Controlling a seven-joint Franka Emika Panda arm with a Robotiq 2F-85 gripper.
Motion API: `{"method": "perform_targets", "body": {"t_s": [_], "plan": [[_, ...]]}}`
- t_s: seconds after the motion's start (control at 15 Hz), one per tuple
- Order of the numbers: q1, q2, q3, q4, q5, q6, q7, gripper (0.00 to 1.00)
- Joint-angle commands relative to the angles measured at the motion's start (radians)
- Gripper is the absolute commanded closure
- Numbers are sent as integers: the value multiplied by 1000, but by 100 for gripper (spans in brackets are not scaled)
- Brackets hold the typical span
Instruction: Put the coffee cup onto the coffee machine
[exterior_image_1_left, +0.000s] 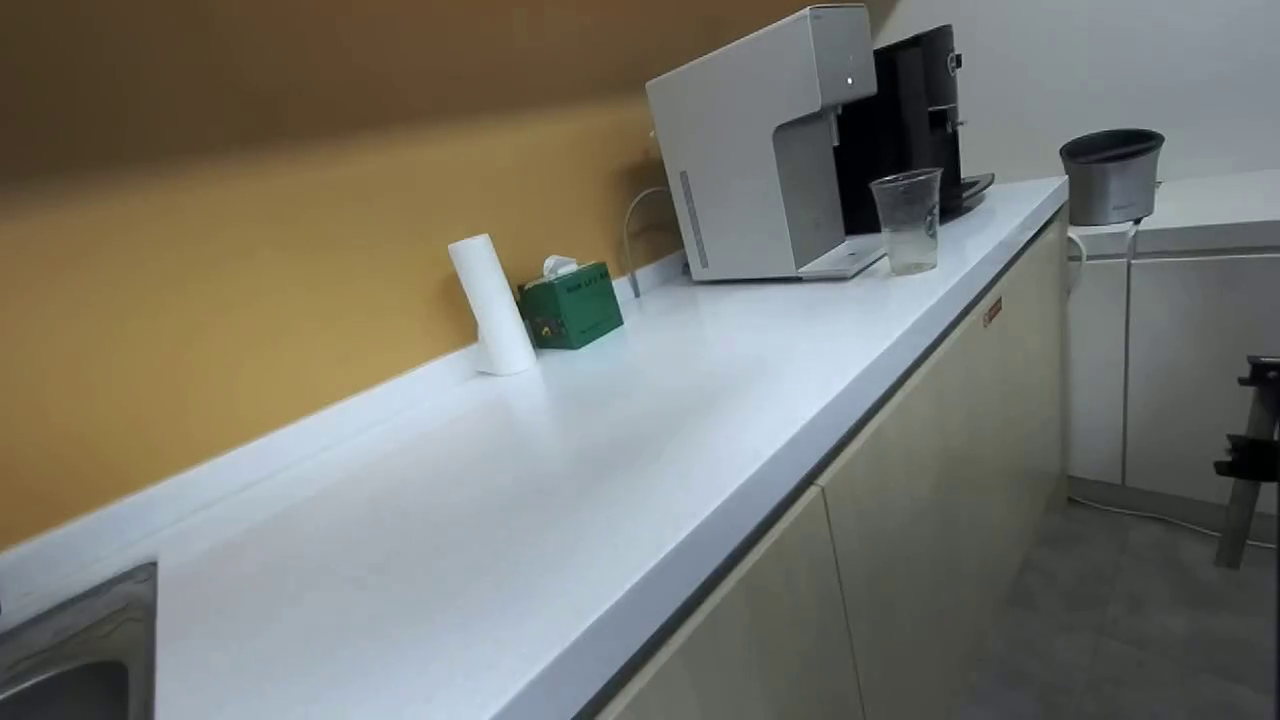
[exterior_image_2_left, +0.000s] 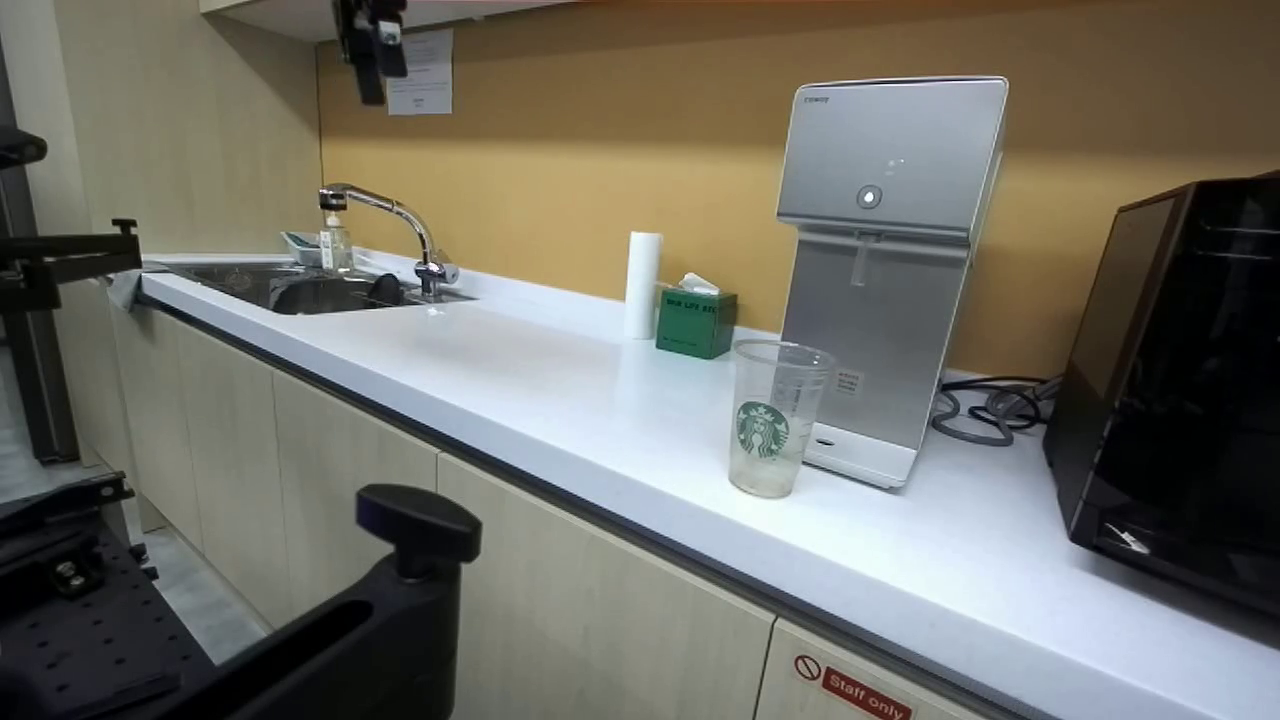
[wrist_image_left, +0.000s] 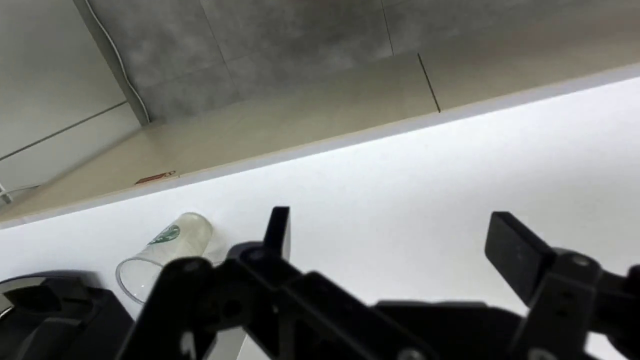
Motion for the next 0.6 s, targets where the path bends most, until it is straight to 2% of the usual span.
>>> {"method": "perform_targets", "body": {"t_s": [0.0,0.27,0.33,0.4,0.53], "plan": [[-18,57,-127,7,-48,56,-154,0],[-2,120,-270,42,-104,27,-510,0],[-7,131,-286,54,-107,30,-541,0],[-15,101,-261,10,-91,46,-471,0],[-17,117,-288,22,-98,46,-529,0]]}}
